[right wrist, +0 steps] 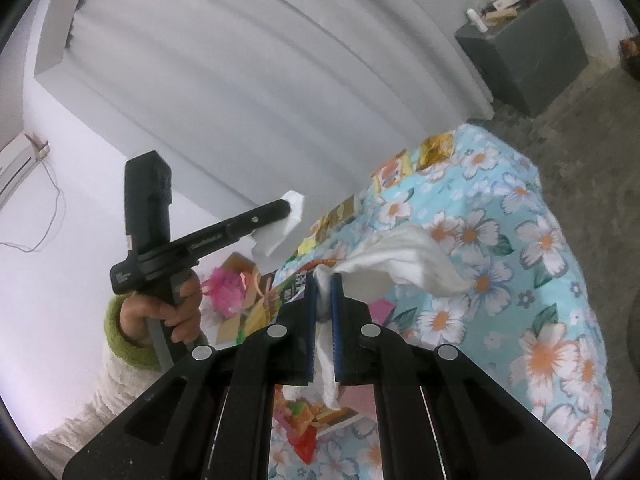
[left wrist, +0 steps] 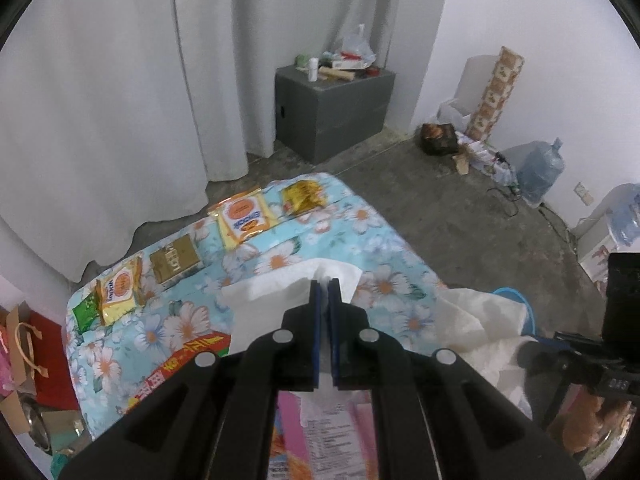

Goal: Collect trash
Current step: 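Carry both tissues over the blue wastebasket and open both tools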

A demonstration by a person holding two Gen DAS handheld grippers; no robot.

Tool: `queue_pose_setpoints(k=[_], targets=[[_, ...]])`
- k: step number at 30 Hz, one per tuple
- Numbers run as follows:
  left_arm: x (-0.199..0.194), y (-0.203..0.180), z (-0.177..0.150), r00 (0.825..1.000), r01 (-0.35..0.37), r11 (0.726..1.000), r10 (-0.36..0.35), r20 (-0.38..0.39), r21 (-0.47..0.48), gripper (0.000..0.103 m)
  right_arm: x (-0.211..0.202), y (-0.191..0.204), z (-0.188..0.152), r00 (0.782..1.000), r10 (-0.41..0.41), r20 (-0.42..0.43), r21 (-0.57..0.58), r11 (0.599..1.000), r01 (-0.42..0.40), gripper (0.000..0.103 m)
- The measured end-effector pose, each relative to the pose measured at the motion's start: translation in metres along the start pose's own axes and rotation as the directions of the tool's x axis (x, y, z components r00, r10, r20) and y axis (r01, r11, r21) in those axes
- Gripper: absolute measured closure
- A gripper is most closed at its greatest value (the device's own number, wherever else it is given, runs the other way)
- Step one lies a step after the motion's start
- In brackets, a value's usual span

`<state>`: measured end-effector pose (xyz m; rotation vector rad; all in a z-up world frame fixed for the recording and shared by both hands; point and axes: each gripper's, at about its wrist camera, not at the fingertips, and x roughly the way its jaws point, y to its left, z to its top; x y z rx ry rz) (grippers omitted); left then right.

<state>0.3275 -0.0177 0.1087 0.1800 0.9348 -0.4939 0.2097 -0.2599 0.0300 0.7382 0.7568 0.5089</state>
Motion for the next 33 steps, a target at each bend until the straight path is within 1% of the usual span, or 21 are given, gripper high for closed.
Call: queue_pose_setpoints(k=[5, 13, 21, 26, 31, 33], targets=[[-0.011, -0.019, -0.003, 0.999, 0.038, 0.999, -0.038, 0.029, 0.015, 0.1, -0.016, -0.003, -0.004, 1.0, -0.018, 0.024, 0.011, 1.0, 0.018, 0.098], [-0.012, -0.052, -0.007, 0.994, 0.095, 0.995, -0.096, 0.046, 0.027, 0.1, -0.056, -0.013, -0.014, 0.994, -0.064, 0.085, 0.028, 0.998, 0.062, 0.098], [0.002, -0.101, -0.014, 0.983, 0.183, 0.982, -0.184, 0.024, 0.046, 0.1, -0.096, -0.033, -0.027, 0.982, -0.127, 0.143, 0.075, 0.99, 0.117, 0.098], [0.017, -0.144, -0.014, 0.969, 0.246, 0.967, -0.247, -0.004, 0.068, 0.1, -0.132, -0.053, -0.037, 0.965, -0.177, 0.192, 0.121, 0.98, 0.156, 0.098], [0.037, -0.192, -0.014, 0.95, 0.313, 0.945, -0.31, -0.042, 0.096, 0.1, -0.173, -0.074, -0.049, 0.939, -0.249, 0.238, 0.178, 0.961, 0.21, 0.098], [0.047, -0.213, -0.014, 0.942, 0.334, 0.936, -0.329, -0.061, 0.109, 0.1, -0.19, -0.083, -0.053, 0.923, -0.285, 0.257, 0.206, 0.95, 0.236, 0.098]])
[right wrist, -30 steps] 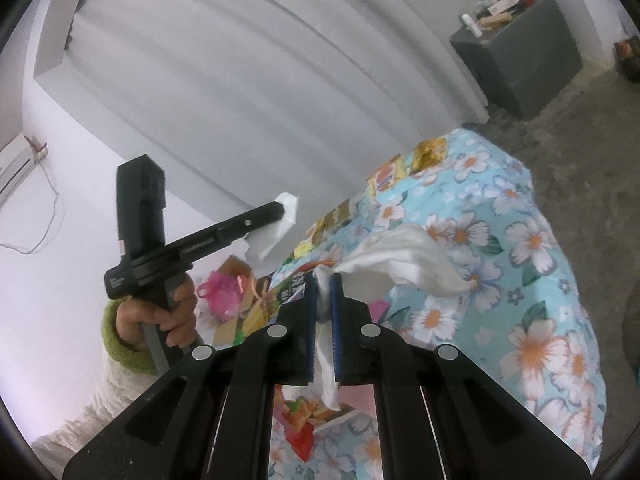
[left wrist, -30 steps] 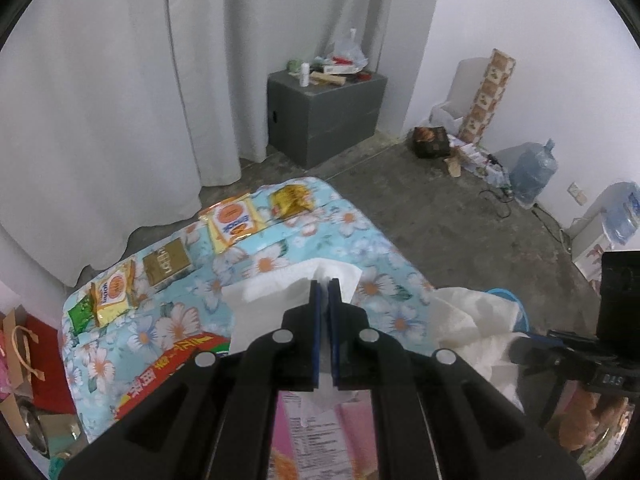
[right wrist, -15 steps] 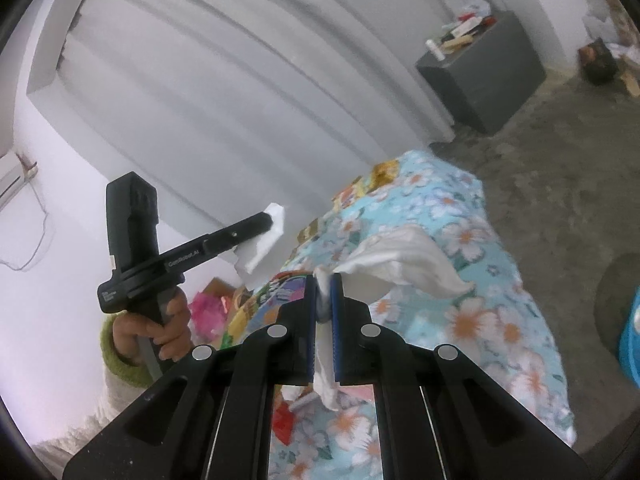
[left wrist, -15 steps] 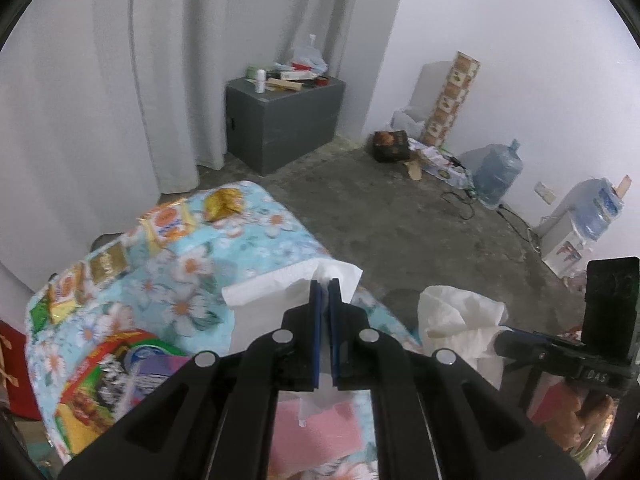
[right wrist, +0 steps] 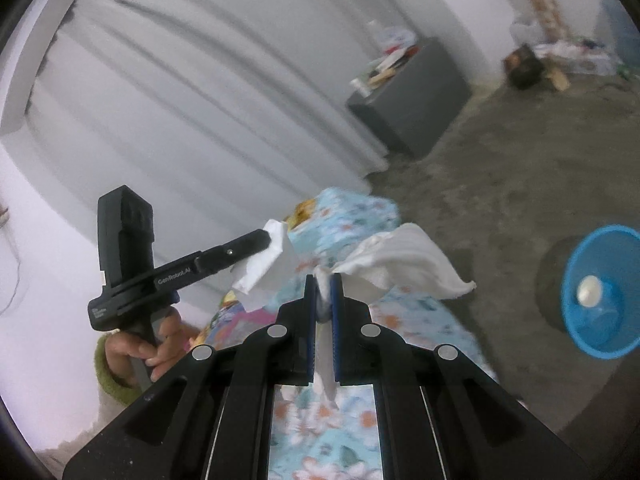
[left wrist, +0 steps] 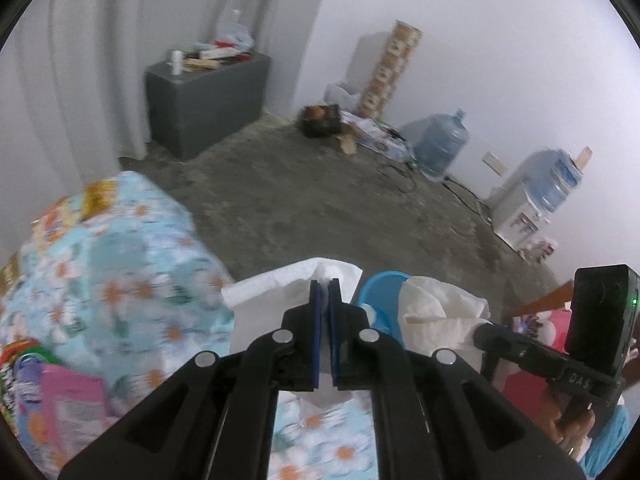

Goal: Collect trash
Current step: 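Carry both tissues over the blue wastebasket and open both tools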

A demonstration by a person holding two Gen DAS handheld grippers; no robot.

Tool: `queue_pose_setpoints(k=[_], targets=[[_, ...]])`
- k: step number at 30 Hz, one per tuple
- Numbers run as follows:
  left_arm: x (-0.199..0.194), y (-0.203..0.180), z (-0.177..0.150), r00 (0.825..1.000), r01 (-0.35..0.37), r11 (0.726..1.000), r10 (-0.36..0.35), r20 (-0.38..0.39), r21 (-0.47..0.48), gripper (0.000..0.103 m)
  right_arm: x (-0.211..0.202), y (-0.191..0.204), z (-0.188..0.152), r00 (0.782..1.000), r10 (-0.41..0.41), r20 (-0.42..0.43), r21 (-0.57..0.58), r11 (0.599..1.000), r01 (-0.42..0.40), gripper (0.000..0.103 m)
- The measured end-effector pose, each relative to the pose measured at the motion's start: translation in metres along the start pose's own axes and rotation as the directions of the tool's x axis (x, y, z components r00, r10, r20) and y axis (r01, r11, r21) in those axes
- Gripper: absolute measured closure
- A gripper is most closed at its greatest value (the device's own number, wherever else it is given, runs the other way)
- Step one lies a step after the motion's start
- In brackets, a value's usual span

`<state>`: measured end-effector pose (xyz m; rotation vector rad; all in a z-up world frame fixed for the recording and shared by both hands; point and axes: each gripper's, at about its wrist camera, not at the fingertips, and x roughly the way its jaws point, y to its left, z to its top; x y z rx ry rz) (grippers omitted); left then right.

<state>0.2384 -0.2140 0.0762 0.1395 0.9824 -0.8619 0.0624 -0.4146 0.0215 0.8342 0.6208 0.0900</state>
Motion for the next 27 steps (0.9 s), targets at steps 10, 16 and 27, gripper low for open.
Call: queue_pose_setpoints(k=[10, 16, 27], targets=[[0.101, -0.092, 0.01, 0.986, 0.114, 0.991, -0.104, -0.13, 0.069, 0.1, -0.049, -0.071, -0.001, 0.962, -0.252, 0.106, 0.111, 0.964, 0.24, 0.098], [0.169, -0.142, 0.004, 0.957, 0.187, 0.978, -0.16, -0.241, 0.092, 0.1, -0.053, -0.119, -0.005, 0.919, -0.382, 0.098, 0.194, 0.913, 0.358, 0.098], [0.287, -0.198, -0.008, 0.897, 0.244, 0.967, -0.196, -0.396, 0.074, 0.098, -0.044, -0.217, -0.01, 0.849, -0.528, 0.027, 0.308, 0.812, 0.495, 0.09]])
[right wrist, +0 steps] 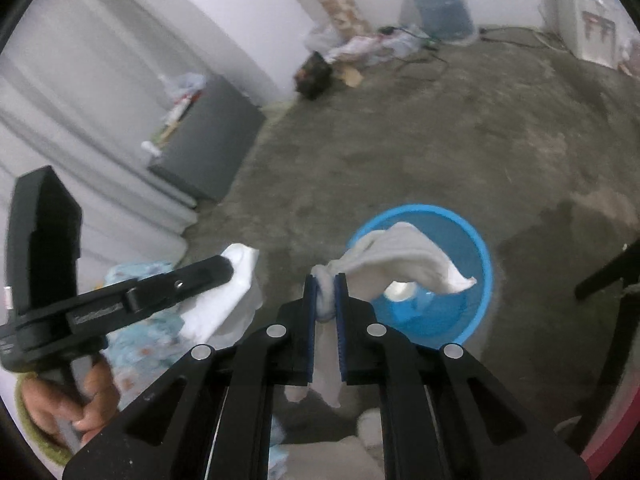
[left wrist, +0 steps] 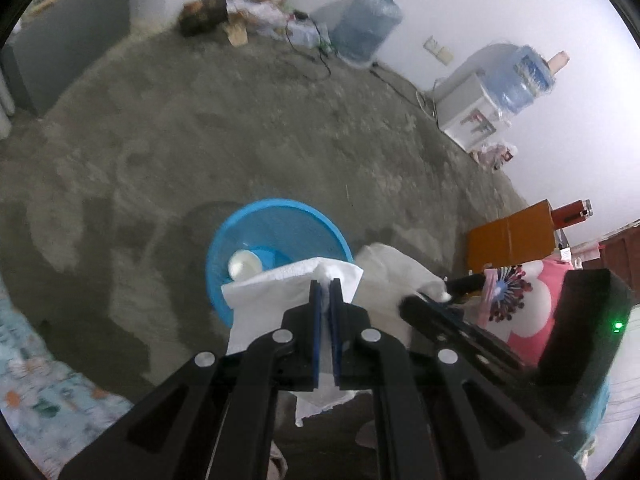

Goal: Collect trash
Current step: 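Carry both tissues over the blue wastebasket and open both tools, then move both open tools back over the bed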

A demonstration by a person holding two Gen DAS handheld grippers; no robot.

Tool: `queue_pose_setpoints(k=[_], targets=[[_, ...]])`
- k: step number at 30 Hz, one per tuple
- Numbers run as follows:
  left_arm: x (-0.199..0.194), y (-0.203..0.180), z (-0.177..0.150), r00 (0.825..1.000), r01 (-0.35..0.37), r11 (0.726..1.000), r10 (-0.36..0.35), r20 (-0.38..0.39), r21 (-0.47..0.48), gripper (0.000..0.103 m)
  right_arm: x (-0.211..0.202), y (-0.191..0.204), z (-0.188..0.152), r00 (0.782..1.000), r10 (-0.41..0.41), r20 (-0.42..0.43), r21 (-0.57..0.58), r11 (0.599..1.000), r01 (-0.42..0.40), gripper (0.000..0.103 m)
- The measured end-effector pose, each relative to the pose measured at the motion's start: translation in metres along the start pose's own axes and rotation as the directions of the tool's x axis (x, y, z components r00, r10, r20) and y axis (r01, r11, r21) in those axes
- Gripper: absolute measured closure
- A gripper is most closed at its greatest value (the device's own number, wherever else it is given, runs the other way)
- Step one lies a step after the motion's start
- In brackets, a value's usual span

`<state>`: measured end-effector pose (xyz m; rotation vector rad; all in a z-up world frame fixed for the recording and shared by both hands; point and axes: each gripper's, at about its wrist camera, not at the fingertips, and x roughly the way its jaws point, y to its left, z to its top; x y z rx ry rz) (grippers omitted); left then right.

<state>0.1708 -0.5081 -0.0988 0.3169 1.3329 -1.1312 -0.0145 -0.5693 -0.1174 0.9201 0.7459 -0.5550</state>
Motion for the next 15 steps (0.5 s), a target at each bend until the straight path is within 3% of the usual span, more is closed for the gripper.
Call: queue_pose_setpoints(k=[4, 9, 15], targets=[[0.034, 0.0, 0.007, 0.999, 0.0, 1.0, -0.001, -0.055, -0.02, 0.08, 0.032, -0.02, 0.001, 0.998, -0.052, -0.038, 0.026, 0.998, 0.053, 0.063], [0.039, -0.003, 0.003, 0.997, 0.028, 0.999, -0.03, -0.069, -0.022, 0.076, 0.04, -0.029, -0.003, 0.995, -0.079, -0.057, 0.065, 0.994, 0.082, 0.063], [0.004, -0.002, -0.006, 0.999, 0.032, 0.999, -0.032, -0.001, 0.012, 0.067, 0.022, -0.015, -0.011, 0.998, -0.059, -0.019, 0.042, 0.997, 0.06, 0.052]])
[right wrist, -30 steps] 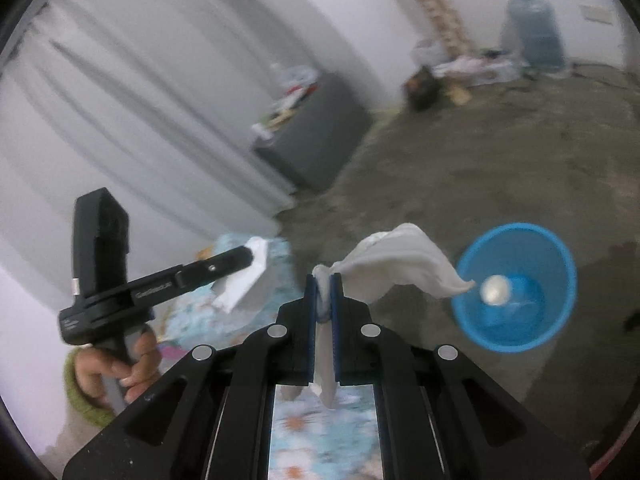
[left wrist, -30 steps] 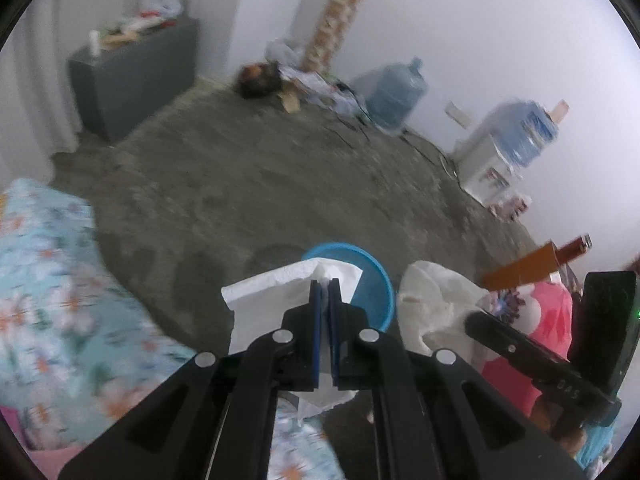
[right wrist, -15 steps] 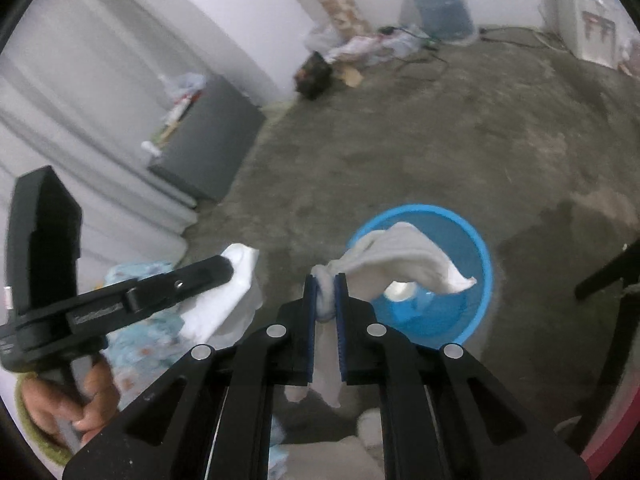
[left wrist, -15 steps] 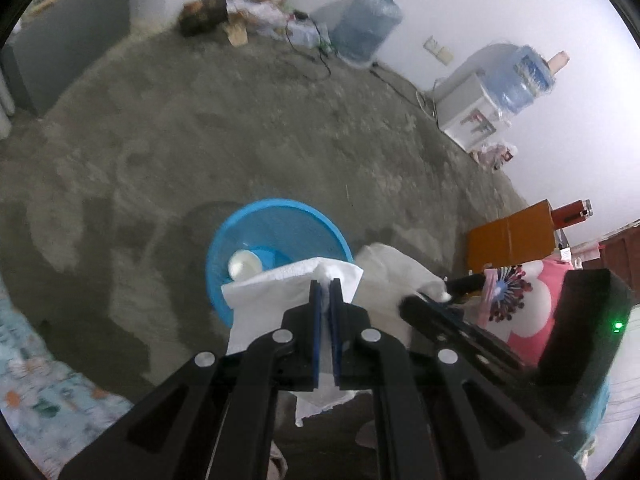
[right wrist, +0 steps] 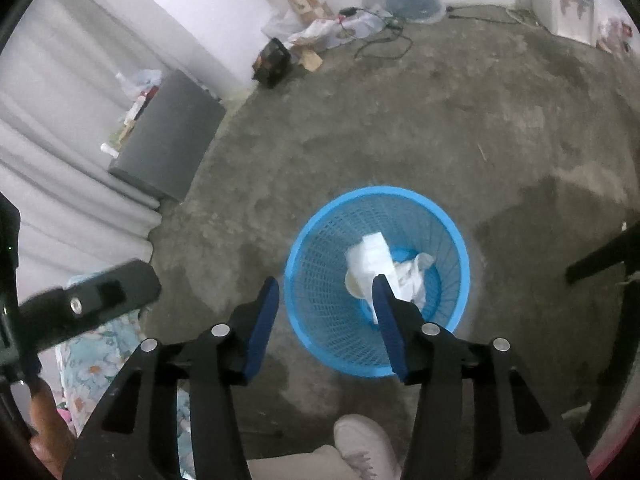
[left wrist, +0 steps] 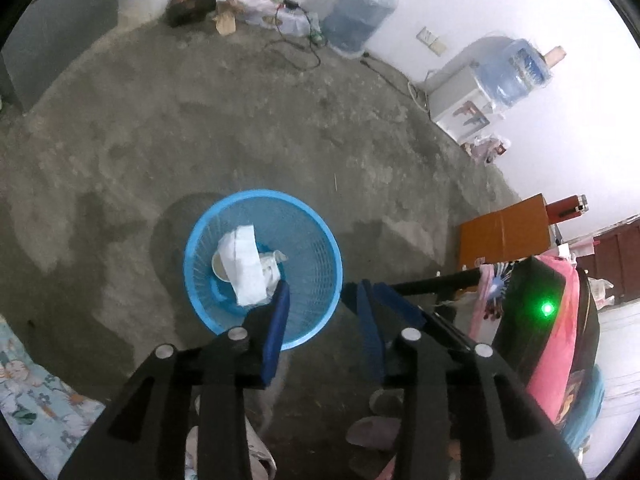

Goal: Collect trash
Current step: 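Move both open tools back over the bed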

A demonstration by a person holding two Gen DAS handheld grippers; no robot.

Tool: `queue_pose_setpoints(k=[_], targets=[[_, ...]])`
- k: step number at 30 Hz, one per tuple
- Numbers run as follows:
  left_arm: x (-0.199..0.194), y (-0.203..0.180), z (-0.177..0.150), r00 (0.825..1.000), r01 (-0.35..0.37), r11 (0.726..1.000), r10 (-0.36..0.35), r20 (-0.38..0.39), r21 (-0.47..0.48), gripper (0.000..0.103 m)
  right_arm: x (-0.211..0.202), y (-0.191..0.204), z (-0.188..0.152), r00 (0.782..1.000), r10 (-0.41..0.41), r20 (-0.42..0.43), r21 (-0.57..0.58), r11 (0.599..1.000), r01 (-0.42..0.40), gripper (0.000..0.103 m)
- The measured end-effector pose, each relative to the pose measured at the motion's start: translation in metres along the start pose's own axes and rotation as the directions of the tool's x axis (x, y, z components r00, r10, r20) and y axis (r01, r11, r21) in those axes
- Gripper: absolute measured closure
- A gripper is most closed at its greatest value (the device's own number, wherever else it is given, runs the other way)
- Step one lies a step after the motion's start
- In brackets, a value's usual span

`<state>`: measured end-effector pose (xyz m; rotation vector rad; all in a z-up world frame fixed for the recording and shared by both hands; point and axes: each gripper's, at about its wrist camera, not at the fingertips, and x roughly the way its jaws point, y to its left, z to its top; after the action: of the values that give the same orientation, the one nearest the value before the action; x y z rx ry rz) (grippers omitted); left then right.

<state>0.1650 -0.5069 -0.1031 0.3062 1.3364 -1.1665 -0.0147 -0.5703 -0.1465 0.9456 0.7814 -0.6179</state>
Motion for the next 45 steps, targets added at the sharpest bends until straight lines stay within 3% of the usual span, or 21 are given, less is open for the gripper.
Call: queue_pose_setpoints(k=[9, 15, 25, 29, 35, 41, 43, 45], targets=[[-0.1, 0.001, -0.041, 0.984, -0.052, 0.997, 0.042, 0.172, 0.053, 0.045, -0.058, 0.045, -0.021, 0.993, 0.109, 0.055, -0.109, 0.989, -0.102, 0.038], [-0.185, 0.015, -0.101, 0.942, -0.127, 0.992, 0.114, 0.316, 0.02, 0.033, -0.096, 0.087, -0.042, 0.974, 0.227, 0.015, -0.222, 0.95, -0.218, 0.033], [-0.299, 0.058, -0.227, 0.817, -0.294, 0.951, 0.3, 0.492, -0.091, 0.017, -0.122, 0.162, -0.078, 0.903, 0.399, -0.156, -0.316, 0.846, -0.429, 0.031], [-0.336, 0.083, -0.278, 0.763, -0.318, 0.928, 0.373, 0.527, -0.196, 0.014, -0.113, 0.2, -0.097, 0.846, 0.459, -0.269, -0.313, 0.79, -0.528, 0.031], [-0.38, 0.114, -0.348, 0.666, -0.401, 0.849, 0.528, 0.527, -0.343, 0.013, -0.093, 0.253, -0.135, 0.763, 0.489, -0.422, -0.294, 0.723, -0.625, 0.031], [-0.412, 0.137, -0.406, 0.603, -0.399, 0.798, 0.599, 0.527, -0.451, 0.011, -0.063, 0.301, -0.172, 0.69, 0.462, -0.557, -0.258, 0.694, -0.672, 0.031], [-0.418, 0.141, -0.423, 0.583, -0.404, 0.779, 0.623, 0.522, -0.479, 0.011, -0.057, 0.31, -0.181, 0.684, 0.444, -0.579, -0.252, 0.7, -0.668, 0.031], [-0.42, 0.146, -0.433, 0.574, -0.405, 0.767, 0.637, 0.515, -0.497, 0.011, -0.047, 0.316, -0.189, 0.673, 0.428, -0.603, -0.237, 0.71, -0.663, 0.031]])
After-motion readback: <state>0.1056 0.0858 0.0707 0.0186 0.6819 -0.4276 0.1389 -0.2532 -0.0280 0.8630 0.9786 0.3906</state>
